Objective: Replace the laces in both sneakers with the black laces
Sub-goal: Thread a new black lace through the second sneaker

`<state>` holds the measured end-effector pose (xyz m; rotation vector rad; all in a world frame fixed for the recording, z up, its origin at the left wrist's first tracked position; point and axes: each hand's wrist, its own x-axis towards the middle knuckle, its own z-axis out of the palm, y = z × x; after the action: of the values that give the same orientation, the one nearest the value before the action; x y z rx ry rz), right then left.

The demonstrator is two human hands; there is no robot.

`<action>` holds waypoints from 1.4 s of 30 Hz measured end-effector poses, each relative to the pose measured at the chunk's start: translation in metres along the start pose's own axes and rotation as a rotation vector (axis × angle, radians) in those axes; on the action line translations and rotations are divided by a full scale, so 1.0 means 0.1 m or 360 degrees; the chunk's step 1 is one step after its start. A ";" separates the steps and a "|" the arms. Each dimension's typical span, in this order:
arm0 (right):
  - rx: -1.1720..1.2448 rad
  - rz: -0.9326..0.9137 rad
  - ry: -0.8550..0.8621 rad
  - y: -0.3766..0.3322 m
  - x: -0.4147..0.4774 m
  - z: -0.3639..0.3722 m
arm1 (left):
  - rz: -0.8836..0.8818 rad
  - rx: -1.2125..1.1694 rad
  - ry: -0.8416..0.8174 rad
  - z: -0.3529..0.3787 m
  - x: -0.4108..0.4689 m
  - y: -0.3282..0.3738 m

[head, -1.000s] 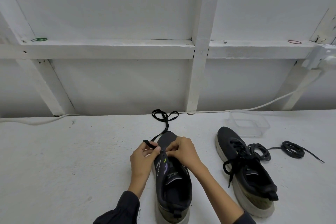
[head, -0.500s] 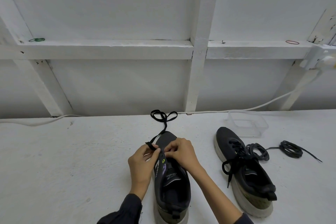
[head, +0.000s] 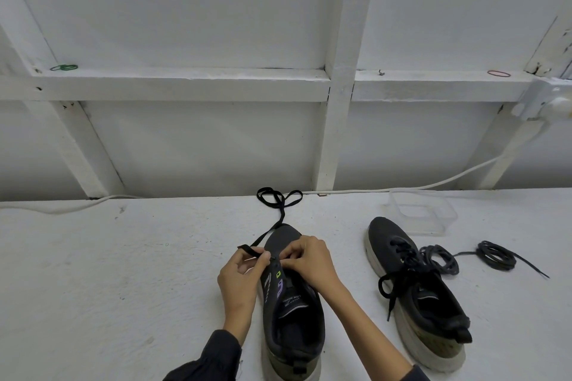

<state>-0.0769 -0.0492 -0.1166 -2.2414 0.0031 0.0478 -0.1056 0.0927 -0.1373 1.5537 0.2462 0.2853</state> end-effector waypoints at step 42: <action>-0.0507 -0.0259 0.0015 -0.07 -0.03 -0.01 | -0.0134 0.0423 -0.0423 -0.06 0.24 0.07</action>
<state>-0.0794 -0.0456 -0.1104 -2.5518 -0.1944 -0.0546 -0.0846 0.1062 -0.1302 1.8179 0.1436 -0.0233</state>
